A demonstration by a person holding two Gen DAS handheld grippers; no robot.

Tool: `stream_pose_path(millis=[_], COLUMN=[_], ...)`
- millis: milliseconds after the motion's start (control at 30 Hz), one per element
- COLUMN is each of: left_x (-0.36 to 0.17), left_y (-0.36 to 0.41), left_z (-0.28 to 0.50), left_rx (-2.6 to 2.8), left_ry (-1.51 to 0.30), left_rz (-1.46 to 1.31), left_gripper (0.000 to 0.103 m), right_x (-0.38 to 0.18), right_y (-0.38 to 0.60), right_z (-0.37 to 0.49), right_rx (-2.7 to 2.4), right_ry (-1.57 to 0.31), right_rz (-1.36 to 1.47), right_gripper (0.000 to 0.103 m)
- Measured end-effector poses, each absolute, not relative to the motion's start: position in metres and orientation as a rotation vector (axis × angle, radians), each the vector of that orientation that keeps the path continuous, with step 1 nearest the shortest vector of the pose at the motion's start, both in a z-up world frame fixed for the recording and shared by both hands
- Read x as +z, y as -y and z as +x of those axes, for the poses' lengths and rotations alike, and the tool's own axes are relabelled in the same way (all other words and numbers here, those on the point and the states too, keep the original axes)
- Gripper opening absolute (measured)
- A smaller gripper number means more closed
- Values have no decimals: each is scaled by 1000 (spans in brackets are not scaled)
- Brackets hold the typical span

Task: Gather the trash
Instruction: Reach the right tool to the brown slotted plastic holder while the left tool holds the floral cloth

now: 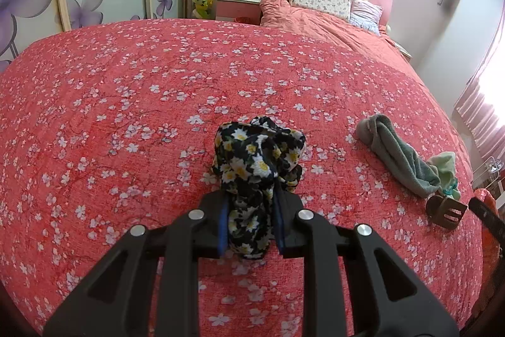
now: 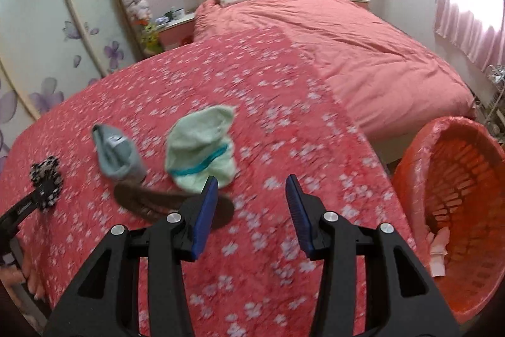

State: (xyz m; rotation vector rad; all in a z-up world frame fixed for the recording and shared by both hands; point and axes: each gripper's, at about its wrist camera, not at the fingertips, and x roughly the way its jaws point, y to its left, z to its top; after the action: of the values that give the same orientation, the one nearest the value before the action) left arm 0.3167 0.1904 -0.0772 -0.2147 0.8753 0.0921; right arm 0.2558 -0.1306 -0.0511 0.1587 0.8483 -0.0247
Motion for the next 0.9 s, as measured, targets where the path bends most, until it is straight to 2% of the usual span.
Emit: stream_pose_path(millis=[267,733,900], left_x=[-77,-77,-76], left_y=[-191,-191,-192], left_z=[317,317,317], left_rx=[89,88,85], left_ry=[-874,-873,-873], left_rz=[-220,-224,-230], left_gripper=[23,23,23], right_x=[-63,-60,-50], right_y=[132,100,88], right_z=[272,222,213], right_rx=[-67,114,115], right_ry=[-904,-970,-915], right_rz=[143,86,80], right_gripper=[46,46,46])
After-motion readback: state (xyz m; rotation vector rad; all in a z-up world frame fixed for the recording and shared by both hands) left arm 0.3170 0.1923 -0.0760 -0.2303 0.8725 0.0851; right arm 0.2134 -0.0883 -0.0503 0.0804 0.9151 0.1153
